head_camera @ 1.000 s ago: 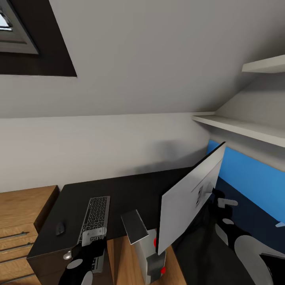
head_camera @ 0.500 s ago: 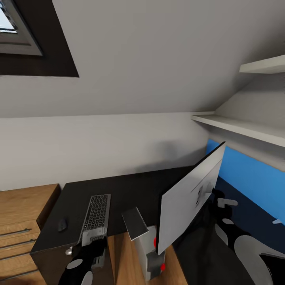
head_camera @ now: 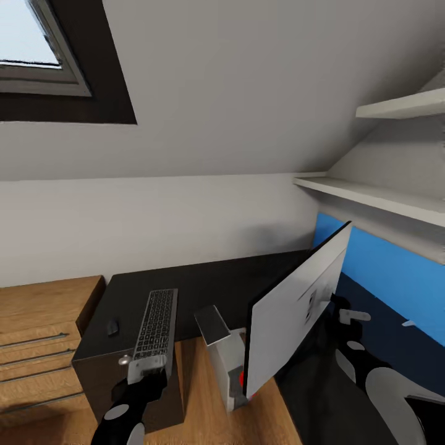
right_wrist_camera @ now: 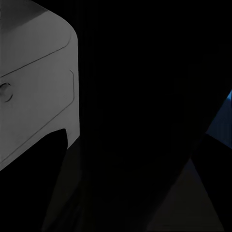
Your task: In the bedroom, organize the workspace by keeping the computer under the desk, ensuring the monitor is on the desk, placing the keyboard on the desk next to the monitor, placing the mouse on the desk next to the keyboard, moving the folder from the swivel chair onto the desk next to the mouse, stacking the notebook on top of the folder with the pen on top of the notebook, and positioning the swivel chair next to the desk.
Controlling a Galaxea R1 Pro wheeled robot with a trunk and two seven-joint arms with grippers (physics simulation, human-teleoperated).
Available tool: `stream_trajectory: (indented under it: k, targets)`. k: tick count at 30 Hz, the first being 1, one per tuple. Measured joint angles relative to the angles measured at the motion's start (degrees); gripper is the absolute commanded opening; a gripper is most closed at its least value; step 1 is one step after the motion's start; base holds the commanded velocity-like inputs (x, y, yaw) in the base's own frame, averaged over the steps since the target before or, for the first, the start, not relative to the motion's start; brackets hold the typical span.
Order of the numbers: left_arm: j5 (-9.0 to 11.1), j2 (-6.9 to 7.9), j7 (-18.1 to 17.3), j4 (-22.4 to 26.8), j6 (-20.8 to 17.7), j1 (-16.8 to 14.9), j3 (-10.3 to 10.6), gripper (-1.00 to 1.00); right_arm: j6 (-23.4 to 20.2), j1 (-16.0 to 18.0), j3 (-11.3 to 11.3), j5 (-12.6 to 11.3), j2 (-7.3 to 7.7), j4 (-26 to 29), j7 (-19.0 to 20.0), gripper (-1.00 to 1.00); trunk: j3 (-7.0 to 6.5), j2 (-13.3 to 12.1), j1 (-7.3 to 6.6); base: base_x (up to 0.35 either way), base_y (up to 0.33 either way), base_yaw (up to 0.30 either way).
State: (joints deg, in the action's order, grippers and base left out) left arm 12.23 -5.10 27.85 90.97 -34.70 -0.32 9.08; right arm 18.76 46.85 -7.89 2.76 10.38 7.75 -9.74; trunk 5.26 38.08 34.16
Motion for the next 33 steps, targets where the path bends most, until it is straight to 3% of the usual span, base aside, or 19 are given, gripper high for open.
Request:
stream_trajectory:
  k: [33]
  targets:
    - [0.0,0.00,0.0,0.0,0.0,0.0,0.0,1.00,0.0,0.0,0.0,0.0,-0.08,0.0,0.0,-1.00,0.00,0.0,0.00,-0.334,0.000,0.000]
